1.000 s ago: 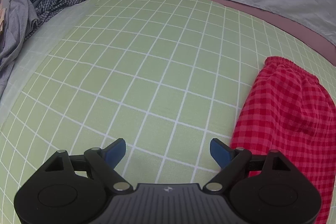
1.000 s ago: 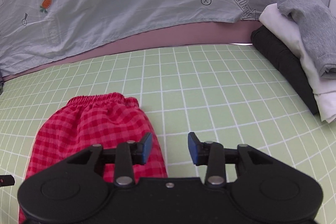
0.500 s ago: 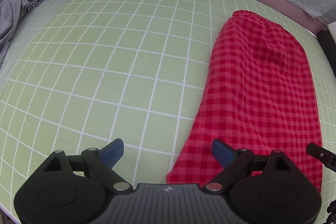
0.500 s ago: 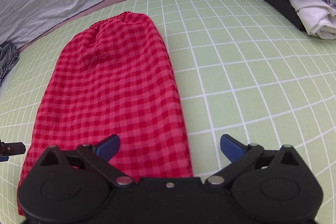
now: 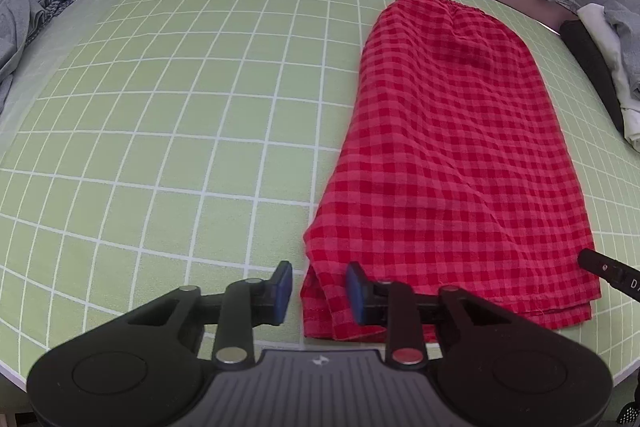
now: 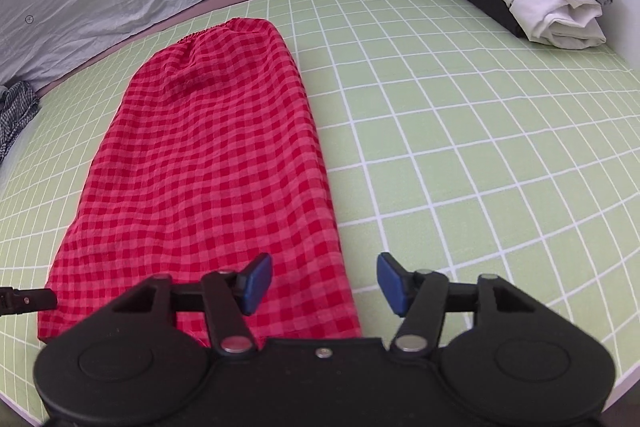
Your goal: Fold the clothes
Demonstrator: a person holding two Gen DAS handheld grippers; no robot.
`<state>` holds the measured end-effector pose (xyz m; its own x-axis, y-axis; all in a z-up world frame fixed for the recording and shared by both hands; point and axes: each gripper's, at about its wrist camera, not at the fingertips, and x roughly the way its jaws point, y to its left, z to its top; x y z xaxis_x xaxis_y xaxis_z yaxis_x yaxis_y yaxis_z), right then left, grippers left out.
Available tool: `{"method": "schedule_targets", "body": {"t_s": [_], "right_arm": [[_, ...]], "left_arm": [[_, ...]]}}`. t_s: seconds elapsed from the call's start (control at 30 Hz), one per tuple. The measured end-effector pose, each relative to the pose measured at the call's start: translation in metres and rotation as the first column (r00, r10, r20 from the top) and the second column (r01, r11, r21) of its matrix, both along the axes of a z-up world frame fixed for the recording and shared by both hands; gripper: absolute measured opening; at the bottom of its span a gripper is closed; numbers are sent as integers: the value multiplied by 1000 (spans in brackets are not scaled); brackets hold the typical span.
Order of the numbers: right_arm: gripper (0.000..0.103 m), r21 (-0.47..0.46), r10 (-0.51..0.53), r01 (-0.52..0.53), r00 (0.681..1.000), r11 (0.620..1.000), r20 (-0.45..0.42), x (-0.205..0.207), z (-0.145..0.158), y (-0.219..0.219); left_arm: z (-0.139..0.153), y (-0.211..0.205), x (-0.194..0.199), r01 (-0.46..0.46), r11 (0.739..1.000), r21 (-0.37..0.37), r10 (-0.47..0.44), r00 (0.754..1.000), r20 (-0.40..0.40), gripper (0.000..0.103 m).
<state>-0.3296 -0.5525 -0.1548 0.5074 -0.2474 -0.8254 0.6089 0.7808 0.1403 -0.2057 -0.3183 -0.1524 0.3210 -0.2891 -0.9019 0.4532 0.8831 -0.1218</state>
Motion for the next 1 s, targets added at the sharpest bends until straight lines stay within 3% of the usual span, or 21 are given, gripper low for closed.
{"method": "schedule_targets", "body": {"t_s": [0.03,0.1,0.2,0.5,0.57,0.67,0.7,0.73,0.77,0.8,0.87,0.93,1.0], "right_arm": [[35,-2,5,-5,1000,1000,1,-1,-1,1],[14,-3,18,-18,1000,1000,1,-3,-2,4],[2,-15,38,-38,999,999,6,-7,-3,7],[0,-11,27,-25,987,1000,160,-33,45,12],[0,-4,28,-28,988,1000,152,-35,46,13],[1,21,20,-22,996,1000,93,-34,31,15],[2,29,17,-19,997,999,73,-33,26,15],[3,26,15,-16,999,1000,48,-32,22,16],[12,17,12,-13,1000,1000,21,-32,18,16],[27,3,6,-6,1000,1000,9,-32,17,16],[49,-6,-1,2,1000,1000,19,-34,19,15],[50,-1,-2,2,1000,1000,18,-32,18,13],[60,0,5,-5,1000,1000,3,-29,14,13]], "left_arm": [[0,-1,-2,10,1000,-4,-10,1000,1,10],[1,-2,-5,29,1000,-9,-29,999,15,2],[5,0,-7,31,999,-32,-30,999,30,0],[45,27,-7,-6,989,-147,16,997,70,0],[38,27,-8,-8,991,-133,16,998,62,1],[17,23,-7,-25,996,-81,26,1000,14,11],[12,22,-7,-30,997,-68,30,1000,1,24],[10,22,-8,-33,997,-63,33,999,-3,28],[9,22,-9,-36,998,-59,36,999,-2,41],[10,22,-10,-41,998,-57,41,999,6,57],[10,20,-10,-44,998,-46,45,999,25,70],[9,15,-7,-36,999,-24,37,999,35,70],[5,10,-7,-24,1000,6,23,999,46,76]]}}
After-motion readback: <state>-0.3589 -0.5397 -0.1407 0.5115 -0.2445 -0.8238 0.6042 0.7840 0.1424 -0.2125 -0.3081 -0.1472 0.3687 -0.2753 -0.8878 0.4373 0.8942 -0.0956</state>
